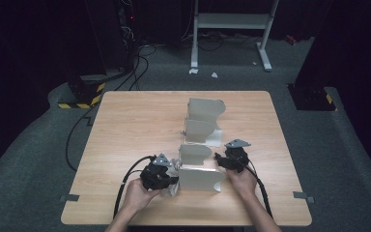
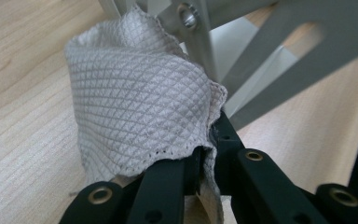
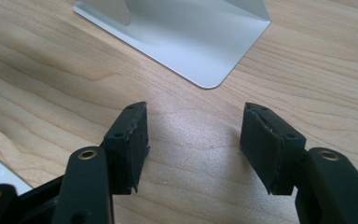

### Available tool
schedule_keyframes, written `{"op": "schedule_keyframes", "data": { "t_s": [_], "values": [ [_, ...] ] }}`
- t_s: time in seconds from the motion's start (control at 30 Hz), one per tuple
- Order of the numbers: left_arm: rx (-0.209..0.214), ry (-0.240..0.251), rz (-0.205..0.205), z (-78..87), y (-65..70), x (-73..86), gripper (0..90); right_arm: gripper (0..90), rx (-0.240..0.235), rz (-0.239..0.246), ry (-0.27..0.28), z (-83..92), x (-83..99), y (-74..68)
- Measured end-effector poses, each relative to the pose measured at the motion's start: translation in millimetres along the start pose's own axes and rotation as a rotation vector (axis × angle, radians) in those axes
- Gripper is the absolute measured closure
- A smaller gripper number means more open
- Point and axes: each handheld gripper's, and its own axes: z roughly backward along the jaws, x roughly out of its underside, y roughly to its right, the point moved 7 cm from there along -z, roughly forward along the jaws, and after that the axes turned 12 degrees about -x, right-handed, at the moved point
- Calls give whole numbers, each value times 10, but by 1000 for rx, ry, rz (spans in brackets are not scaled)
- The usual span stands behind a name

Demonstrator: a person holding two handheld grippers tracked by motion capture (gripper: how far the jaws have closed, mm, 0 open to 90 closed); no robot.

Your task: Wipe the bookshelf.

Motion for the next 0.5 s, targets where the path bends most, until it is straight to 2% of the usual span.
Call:
{"op": "schedule_keyframes", "data": {
  "t_s": [0.17,0.3,0.4,0.5],
  "values": [
    [21,72,-17,282,63,-136,842,420,2,-1,0,-1,0,-1],
    [-3,122,-47,522,81,-300,841,420,2,-2,0,-1,-1,-1],
    [-9,147,-66,636,87,-372,838,420,2,-2,0,-1,-1,-1],
    [-3,170,-56,678,85,-387,836,420,2,-2,0,-1,-1,-1]
  ]
}}
